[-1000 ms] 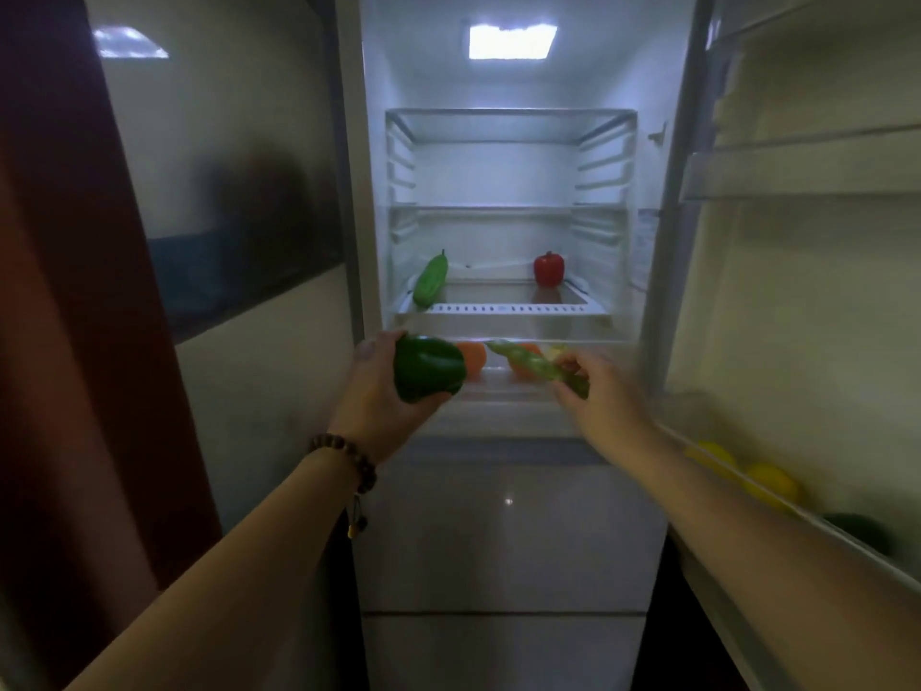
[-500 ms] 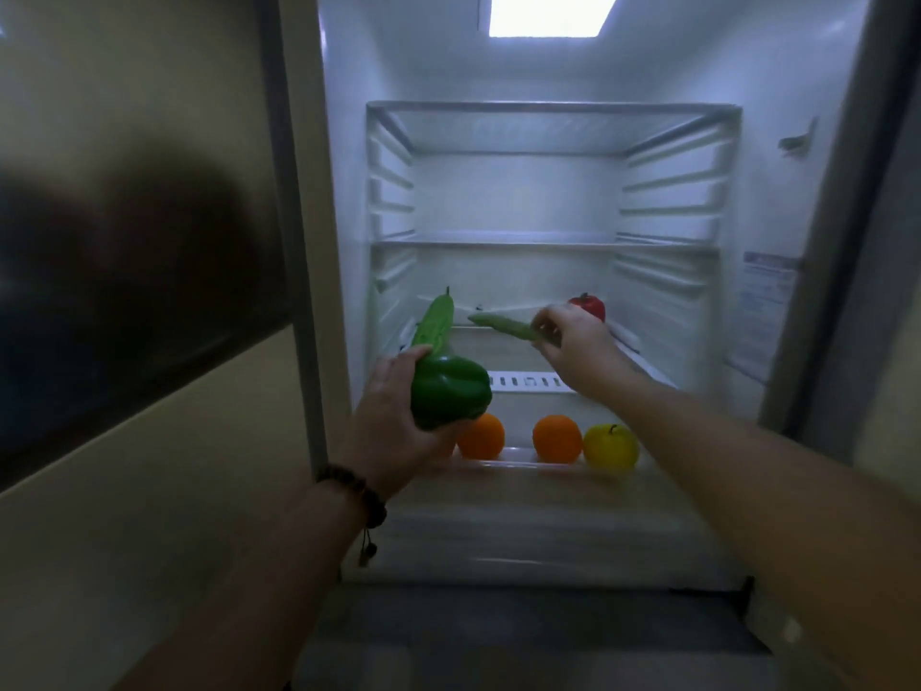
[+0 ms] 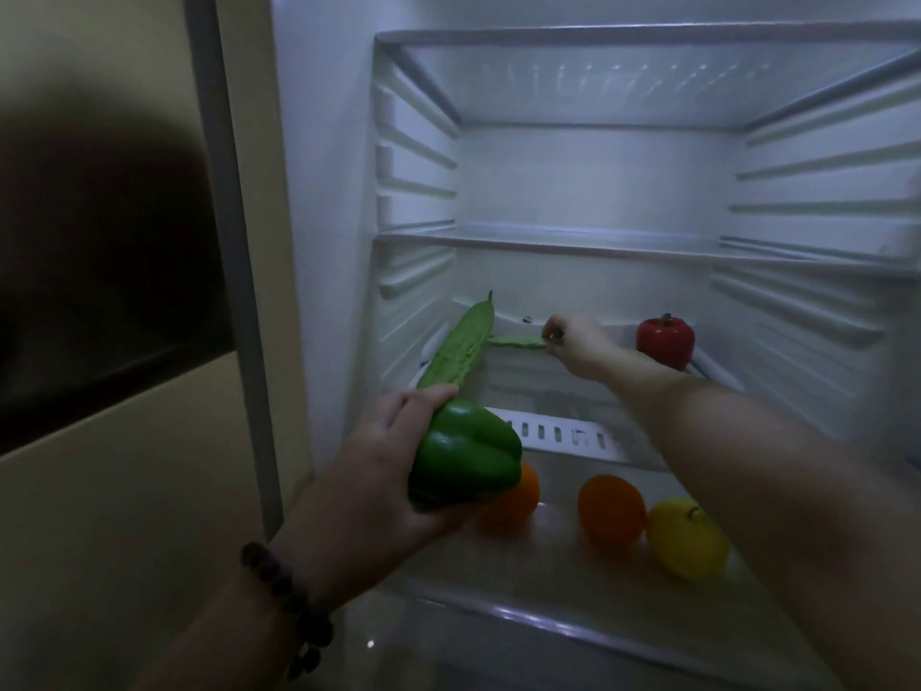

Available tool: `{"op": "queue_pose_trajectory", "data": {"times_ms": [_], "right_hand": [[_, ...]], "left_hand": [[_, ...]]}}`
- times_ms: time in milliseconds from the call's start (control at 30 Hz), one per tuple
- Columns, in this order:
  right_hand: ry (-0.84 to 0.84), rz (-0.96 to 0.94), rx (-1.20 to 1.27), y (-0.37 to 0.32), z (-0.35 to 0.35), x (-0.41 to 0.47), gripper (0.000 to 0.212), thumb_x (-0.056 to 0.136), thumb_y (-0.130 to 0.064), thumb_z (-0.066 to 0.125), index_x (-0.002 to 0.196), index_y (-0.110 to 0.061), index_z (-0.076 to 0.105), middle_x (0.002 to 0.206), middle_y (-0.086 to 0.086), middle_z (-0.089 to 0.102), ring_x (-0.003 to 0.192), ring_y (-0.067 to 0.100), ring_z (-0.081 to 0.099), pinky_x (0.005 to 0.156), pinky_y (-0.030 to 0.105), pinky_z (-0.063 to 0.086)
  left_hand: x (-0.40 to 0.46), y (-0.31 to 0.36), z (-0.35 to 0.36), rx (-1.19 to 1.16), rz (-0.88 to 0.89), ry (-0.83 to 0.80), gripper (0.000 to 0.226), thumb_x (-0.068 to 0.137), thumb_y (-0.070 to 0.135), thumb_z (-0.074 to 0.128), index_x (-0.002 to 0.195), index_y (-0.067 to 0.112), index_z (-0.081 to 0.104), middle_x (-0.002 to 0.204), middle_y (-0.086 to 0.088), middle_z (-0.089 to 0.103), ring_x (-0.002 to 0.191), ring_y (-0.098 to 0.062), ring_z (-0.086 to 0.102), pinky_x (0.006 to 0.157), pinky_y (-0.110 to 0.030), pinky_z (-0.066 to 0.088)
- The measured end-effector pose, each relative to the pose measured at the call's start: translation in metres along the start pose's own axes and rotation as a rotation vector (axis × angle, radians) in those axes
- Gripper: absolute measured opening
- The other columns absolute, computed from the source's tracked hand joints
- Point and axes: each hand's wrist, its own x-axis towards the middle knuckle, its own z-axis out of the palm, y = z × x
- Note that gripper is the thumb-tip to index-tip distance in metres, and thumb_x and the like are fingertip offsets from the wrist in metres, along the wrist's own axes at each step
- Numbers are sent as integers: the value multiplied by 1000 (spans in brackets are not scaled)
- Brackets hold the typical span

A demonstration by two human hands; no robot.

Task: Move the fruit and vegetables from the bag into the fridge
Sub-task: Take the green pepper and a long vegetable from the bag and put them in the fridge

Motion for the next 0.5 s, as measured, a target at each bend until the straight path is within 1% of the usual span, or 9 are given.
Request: {"op": "queue_pose_trajectory", "data": {"times_ms": [167, 233, 300, 367, 433, 500], "right_hand": [[-13, 9, 31, 3, 16, 12, 21, 88, -10, 62, 109, -9, 61, 112, 16, 62, 98, 28, 59, 85, 34, 48], [-33, 9, 26, 3, 14, 10, 26, 89, -12, 62, 114, -10, 60, 116, 16, 61, 101, 28, 59, 89, 35, 48], [-61, 4, -1, -1, 6, 4, 35, 89, -14, 61, 123, -11, 55, 125, 13, 57, 110, 27, 56, 93, 35, 45], [-53, -14, -33, -8, -6, -7, 39, 90, -18, 60, 128, -14, 52, 130, 10, 53, 115, 25, 52, 94, 33, 42], [-12, -63, -53, -17, -21, -23, 39, 90, -24, 60, 127, -15, 52, 131, 9, 52, 118, 25, 49, 97, 34, 39], [28, -101, -42, -25, -37, -46, 38, 90, -28, 59, 126, -17, 53, 130, 6, 51, 120, 23, 46, 100, 35, 36]], "left_hand": [[0, 0, 3, 35, -6, -3, 86, 62, 57, 73, 136, 33, 37, 123, 17, 41, 110, 0, 47, 95, -17, 40], [-1, 0, 3, 53, -9, -7, 87, 63, 55, 76, 137, 33, 36, 124, 17, 40, 110, 1, 46, 94, -15, 39], [-2, 0, 3, 43, -14, -13, 87, 64, 54, 77, 137, 34, 35, 125, 18, 39, 109, 1, 45, 94, -14, 39], [-2, 1, 2, 23, -11, -13, 87, 63, 55, 77, 137, 35, 34, 123, 17, 39, 109, -1, 46, 95, -19, 42], [-1, 1, 2, 8, -5, -13, 88, 62, 57, 77, 137, 34, 35, 123, 15, 40, 111, -5, 46, 97, -26, 43], [-1, 2, 1, -12, 9, -16, 90, 61, 55, 79, 137, 31, 37, 123, 13, 41, 111, -7, 46, 98, -29, 44]]}}
